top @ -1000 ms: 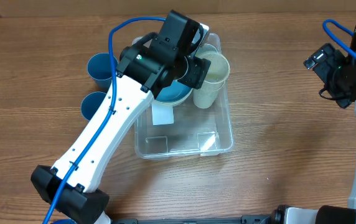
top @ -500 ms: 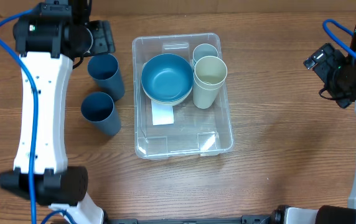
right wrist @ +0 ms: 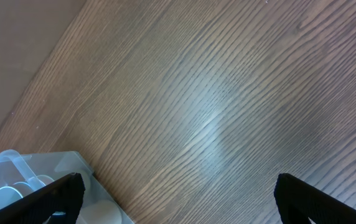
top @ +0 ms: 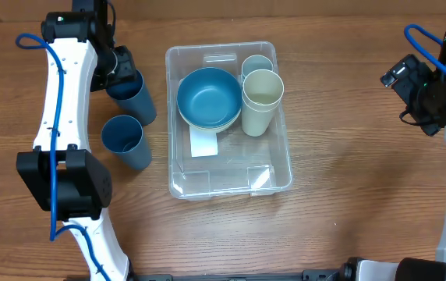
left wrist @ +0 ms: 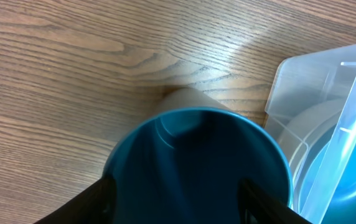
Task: Pack container
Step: 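Grasp the back blue cup with the left gripper and lift it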
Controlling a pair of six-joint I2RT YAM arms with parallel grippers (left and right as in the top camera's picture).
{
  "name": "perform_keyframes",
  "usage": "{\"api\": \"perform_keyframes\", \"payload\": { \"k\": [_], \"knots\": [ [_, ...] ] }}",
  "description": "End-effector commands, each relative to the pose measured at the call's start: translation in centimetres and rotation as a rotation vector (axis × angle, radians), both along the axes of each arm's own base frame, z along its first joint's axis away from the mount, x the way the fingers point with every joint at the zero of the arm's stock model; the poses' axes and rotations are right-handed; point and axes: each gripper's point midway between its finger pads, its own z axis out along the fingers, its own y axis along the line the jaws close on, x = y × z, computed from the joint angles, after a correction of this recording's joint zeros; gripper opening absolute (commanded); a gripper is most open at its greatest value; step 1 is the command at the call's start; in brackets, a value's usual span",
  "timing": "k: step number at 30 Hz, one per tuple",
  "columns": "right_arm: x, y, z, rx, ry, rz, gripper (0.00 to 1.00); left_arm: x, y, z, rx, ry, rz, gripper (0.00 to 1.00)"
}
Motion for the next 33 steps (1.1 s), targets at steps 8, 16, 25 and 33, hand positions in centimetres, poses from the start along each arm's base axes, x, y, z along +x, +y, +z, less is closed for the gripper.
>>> {"api": "perform_keyframes", "payload": {
  "k": [8, 16, 25, 33],
  "knots": [
    [0.0, 0.0, 0.4, -0.004, -0.014, -0.002, 1.0, -0.9, -1.3, 8.5, -0.013, -0.207, -0.068, 0.68],
    [0.0, 0.0, 0.4, -0.004, -0.014, -0.002, 1.0, -1.5, 0.3, 5.5, 0.071, -0.097, -0.043, 0.71],
    [0.0, 0.0, 0.4, -0.004, -0.014, -0.002, 1.0, -0.7, 0.9, -1.5, 0.073, 0.077, -0.013, 0.65],
    [0.0, 0.0, 0.4, -0.004, -0.014, -0.002, 1.0, 0.0, 0.9, -2.7, 0.074, 0.08, -0.014, 0.07]
  ]
}}
